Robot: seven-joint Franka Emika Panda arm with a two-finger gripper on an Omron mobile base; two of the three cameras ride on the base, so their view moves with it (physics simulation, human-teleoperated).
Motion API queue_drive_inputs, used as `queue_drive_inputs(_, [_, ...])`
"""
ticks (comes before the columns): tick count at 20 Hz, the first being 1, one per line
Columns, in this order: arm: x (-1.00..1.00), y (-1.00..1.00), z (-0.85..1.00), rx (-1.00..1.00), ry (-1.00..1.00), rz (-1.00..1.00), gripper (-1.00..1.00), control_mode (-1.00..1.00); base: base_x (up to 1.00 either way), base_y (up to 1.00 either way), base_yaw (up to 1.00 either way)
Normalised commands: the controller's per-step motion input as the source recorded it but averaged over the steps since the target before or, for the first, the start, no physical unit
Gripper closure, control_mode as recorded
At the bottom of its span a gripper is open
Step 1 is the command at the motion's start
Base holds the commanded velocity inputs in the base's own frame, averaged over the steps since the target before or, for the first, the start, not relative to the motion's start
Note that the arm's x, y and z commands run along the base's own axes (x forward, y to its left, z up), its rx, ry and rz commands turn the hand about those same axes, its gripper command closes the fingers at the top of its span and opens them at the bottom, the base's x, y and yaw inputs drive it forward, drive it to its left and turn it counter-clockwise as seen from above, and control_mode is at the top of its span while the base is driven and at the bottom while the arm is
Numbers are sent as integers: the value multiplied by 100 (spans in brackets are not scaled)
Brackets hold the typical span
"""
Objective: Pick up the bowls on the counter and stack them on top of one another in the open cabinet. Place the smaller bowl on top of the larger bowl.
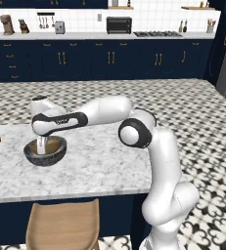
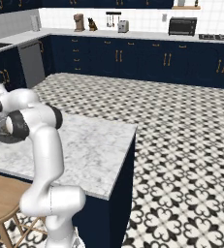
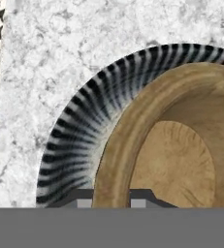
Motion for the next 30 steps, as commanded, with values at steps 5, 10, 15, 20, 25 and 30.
queue_drive_inputs(5, [17,12,-40,0,0,0,100,-100,0,0,0])
queue_drive_inputs(10, [2,1,-1,0,0,1,100,-100,0,0,0])
queue_drive_inputs(15, [0,0,0,0,0,0,-100,-100,0,0,0])
queue_drive_inputs(20, [0,0,0,0,0,0,-100,-100,0,0,0])
queue_drive_inputs(25, [0,0,12,0,0,0,-100,-100,0,0,0])
queue_drive_inputs(30, [19,4,-30,0,-16,2,-100,-100,0,0,0])
